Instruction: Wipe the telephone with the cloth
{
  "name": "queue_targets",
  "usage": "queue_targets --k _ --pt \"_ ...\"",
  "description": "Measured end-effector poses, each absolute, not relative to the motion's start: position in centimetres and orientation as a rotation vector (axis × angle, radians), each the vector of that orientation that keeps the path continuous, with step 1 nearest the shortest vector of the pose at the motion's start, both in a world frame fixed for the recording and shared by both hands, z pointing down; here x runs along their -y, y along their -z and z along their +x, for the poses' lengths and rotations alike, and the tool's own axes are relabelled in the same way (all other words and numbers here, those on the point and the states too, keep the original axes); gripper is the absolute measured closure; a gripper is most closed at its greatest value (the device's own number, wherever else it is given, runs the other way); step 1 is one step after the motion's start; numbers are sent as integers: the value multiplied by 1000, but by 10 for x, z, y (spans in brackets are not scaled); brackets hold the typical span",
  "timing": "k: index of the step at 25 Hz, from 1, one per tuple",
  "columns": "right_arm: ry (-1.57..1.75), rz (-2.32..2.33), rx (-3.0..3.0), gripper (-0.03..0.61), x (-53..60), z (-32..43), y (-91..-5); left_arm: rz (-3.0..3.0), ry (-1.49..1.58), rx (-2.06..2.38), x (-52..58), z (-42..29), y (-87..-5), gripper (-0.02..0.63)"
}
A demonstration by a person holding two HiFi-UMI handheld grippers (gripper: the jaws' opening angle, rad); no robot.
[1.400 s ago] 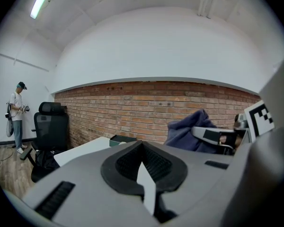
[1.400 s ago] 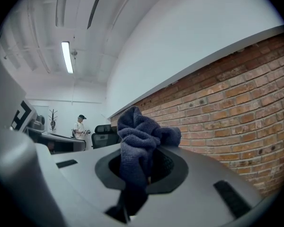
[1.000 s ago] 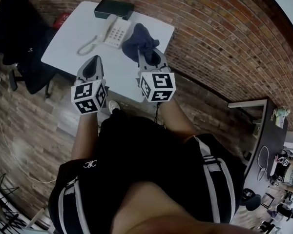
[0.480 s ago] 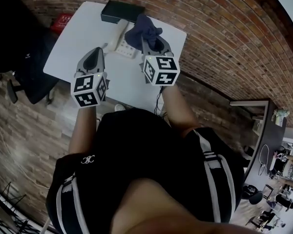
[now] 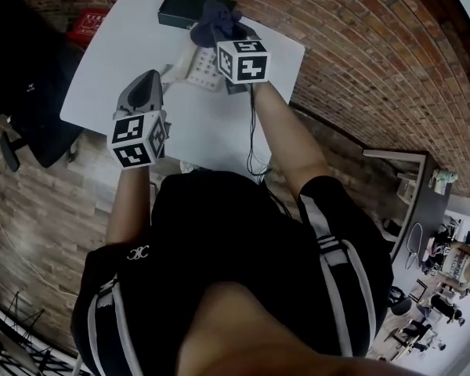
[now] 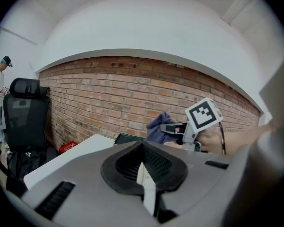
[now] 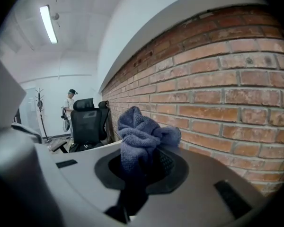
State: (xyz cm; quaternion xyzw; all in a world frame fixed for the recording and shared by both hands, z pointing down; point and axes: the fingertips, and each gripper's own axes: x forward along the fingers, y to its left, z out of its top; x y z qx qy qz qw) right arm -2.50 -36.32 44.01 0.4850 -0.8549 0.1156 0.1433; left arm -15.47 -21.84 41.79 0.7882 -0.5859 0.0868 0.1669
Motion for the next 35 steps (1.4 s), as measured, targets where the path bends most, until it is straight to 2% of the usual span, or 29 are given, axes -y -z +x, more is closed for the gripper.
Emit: queue_targets --k 11,19,25,35 --pt "-358 1317 2150 545 437 -56 -551 2186 -261 1660 254 -173 -439 621" --pt "-432 1236 2088 545 423 -54 -600 2159 -257 1658 262 -181 -454 621" --pt "-471 1165 2081 545 410 -53 -603 2147 -258 1656 255 -179 -460 621" --pt "-192 879 2016 545 335 -78 -629 2166 -247 1680 238 -170 -450 621"
